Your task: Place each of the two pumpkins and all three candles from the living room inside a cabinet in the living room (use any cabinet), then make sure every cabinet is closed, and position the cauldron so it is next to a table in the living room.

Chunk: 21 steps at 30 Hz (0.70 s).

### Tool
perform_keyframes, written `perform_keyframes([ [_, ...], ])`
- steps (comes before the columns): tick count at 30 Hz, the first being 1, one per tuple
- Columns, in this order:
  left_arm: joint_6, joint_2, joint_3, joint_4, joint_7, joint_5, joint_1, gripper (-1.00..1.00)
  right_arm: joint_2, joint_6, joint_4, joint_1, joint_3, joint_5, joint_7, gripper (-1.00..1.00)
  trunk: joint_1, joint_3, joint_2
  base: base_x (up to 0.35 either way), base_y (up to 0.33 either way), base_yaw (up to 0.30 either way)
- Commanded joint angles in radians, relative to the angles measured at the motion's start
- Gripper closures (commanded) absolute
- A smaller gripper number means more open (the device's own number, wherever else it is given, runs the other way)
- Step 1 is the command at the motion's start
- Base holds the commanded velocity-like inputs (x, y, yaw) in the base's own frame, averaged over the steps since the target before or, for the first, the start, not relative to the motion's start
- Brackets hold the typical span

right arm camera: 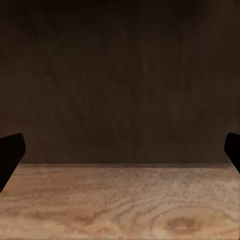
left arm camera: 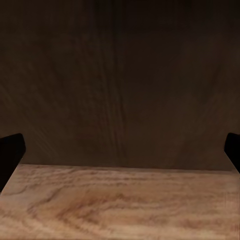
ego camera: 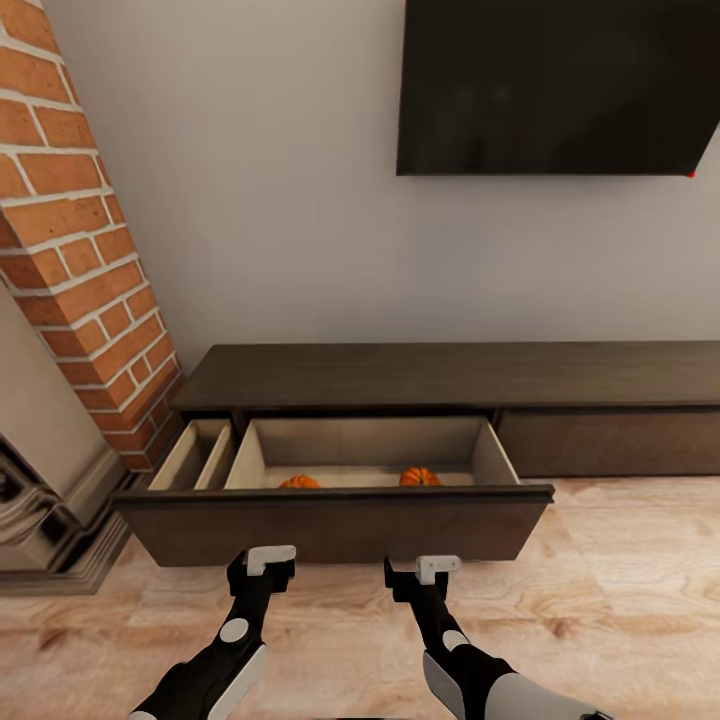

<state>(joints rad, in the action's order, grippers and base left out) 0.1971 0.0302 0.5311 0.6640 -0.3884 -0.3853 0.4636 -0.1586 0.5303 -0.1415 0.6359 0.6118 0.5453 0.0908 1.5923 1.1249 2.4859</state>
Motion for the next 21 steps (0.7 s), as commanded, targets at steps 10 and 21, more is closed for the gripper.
perform_keyframes([
  [10, 0.005, 0.002, 0.009, 0.0, -0.007, -0.011, 0.001, -1.0, 0.001, 0.002, 0.0, 0.001, 0.008, 0.001, 0.009, -1.0, 0.0, 0.001, 0.0, 0.17, 0.0, 0.0],
  [21, 0.007, 0.002, 0.009, 0.0, -0.007, -0.011, 0.001, -1.0, 0.001, 0.002, 0.0, 0.001, 0.008, 0.001, 0.009, -1.0, 0.0, 0.001, 0.0, 0.04, 0.0, 0.0],
])
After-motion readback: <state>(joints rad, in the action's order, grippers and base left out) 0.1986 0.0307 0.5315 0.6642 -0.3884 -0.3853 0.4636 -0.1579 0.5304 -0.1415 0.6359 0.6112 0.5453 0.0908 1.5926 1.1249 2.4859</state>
